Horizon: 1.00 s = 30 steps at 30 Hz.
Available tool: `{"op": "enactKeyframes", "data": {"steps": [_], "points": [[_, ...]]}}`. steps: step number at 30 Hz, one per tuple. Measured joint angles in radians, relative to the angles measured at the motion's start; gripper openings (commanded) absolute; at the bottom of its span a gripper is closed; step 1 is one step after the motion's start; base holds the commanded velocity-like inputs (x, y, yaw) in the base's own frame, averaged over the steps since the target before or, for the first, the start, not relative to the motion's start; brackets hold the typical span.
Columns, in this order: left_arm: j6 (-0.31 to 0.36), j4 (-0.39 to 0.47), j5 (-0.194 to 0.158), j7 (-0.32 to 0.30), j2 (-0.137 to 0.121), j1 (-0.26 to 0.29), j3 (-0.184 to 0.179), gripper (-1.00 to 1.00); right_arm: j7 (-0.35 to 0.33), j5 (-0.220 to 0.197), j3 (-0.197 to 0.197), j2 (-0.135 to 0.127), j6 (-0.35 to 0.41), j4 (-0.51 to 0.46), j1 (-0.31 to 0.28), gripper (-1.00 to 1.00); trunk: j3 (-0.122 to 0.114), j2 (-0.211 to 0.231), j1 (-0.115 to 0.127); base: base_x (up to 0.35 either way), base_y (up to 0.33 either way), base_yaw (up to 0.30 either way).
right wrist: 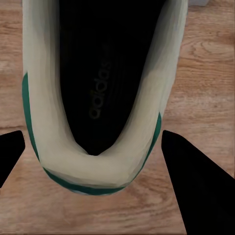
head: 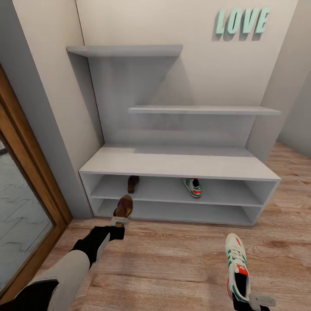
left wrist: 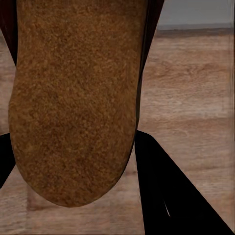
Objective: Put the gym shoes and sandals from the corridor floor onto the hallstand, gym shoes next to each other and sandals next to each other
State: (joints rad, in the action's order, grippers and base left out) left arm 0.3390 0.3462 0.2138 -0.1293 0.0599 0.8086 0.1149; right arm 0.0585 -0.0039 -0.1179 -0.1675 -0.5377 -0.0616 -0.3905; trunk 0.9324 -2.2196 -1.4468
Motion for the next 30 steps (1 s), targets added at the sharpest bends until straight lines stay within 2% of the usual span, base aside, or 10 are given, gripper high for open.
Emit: {"op": "enactKeyframes", "data": {"steps": [2,4,7,12,19,30], "points": [[0.055,0.002,-0.002,-0.001,0.004,0.062,0.000,-1.00,0.001,-0.001,-0.002,-0.001,-0.001,0.011,0.000,-1.00,0.000,0.000,0.000,0.000,0.000,0.000],[0.075,0.001,0.000,-0.001,0.006,0.072,0.000,-1.00,0.002,-0.002,-0.004,-0.002,-0.001,0.013,0.000,-1.00,0.000,0.000,0.000,0.000,0.000,0.000],[0.089,0.001,0.002,-0.001,0.006,0.073,-0.001,-1.00,0.018,-0.010,-0.010,-0.003,-0.001,0.014,0.000,-1.00,0.000,0.000,0.000,0.000,0.000,0.000],[0.099,0.001,0.005,0.000,0.005,0.073,-0.004,-1.00,0.084,-0.029,-0.009,0.001,0.000,0.015,0.000,-1.00,0.000,0.000,0.000,0.000,0.000,0.000],[0.102,0.001,0.005,0.000,0.002,0.073,-0.005,-1.00,0.107,-0.034,-0.008,0.005,0.001,0.011,0.000,-1.00,0.000,0.000,0.000,0.000,0.000,0.000],[0.096,0.001,0.005,-0.001,0.001,0.073,-0.005,-1.00,0.106,-0.035,-0.009,0.000,0.002,0.009,0.000,-1.00,0.047,-0.077,-0.042,0.000,0.000,0.000]]}}
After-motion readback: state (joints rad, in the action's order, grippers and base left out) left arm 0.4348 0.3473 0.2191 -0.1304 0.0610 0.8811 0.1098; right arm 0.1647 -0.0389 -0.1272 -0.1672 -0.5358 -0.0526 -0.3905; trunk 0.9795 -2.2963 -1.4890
